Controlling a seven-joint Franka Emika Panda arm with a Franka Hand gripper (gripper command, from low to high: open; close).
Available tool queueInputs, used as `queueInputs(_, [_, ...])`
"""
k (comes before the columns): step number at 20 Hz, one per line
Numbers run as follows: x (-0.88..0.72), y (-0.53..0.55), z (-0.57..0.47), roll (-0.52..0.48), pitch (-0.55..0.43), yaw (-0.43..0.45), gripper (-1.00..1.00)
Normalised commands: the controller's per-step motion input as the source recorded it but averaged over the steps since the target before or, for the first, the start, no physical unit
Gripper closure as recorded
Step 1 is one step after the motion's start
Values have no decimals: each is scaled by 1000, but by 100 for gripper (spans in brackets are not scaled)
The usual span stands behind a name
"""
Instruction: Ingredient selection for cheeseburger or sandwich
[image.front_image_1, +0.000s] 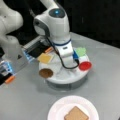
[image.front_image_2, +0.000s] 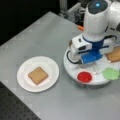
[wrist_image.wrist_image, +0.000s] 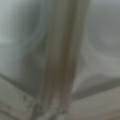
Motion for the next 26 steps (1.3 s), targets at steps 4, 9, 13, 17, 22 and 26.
queueInputs(4, [449,338,-9,30,179,345,-100])
queueInputs(9, [455,335,4,35,194,259,-100])
queueInputs(13, [475,346,4,28,183,256,-100])
queueInputs(17, [493,358,-9,25,175,287,-100])
queueInputs(22, [507,350,-31,19,173,313,-100])
queueInputs(26, [502,348,-33,21,174,342,-100])
